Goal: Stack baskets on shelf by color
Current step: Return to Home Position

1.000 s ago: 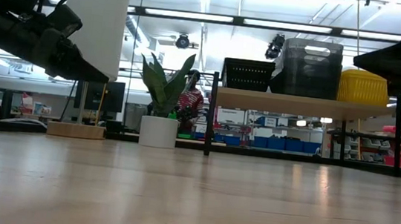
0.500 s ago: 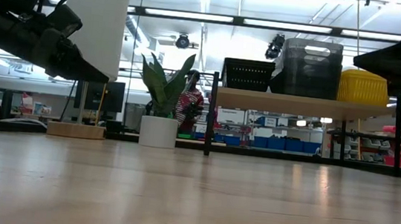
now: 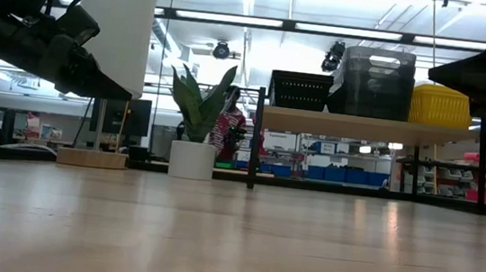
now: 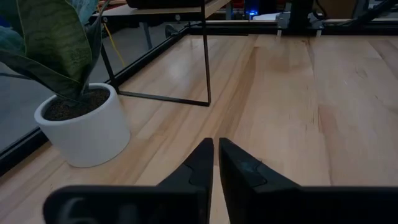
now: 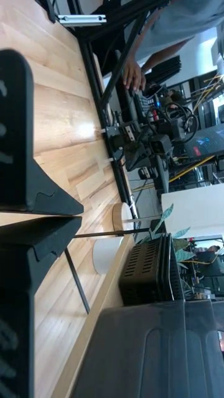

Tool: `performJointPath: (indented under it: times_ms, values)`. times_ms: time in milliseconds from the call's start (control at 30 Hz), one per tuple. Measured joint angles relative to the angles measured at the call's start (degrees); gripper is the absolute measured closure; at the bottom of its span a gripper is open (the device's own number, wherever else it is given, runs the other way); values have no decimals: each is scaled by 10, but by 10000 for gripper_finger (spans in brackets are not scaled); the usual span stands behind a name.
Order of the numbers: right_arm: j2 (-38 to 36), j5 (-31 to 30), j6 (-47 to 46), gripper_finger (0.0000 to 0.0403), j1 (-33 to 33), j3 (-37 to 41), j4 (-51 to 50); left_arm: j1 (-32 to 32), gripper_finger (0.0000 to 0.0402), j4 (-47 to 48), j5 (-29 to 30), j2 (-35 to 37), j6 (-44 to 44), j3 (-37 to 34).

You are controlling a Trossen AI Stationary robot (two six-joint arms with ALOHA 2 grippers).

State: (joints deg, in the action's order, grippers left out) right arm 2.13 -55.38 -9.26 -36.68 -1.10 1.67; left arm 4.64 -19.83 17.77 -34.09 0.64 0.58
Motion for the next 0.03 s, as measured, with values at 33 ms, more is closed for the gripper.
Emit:
performJointPath:
  times_ms: [33]
  values:
    - [0, 0, 0, 384, 0, 0, 0, 0, 370, 0, 0, 0, 0, 0]
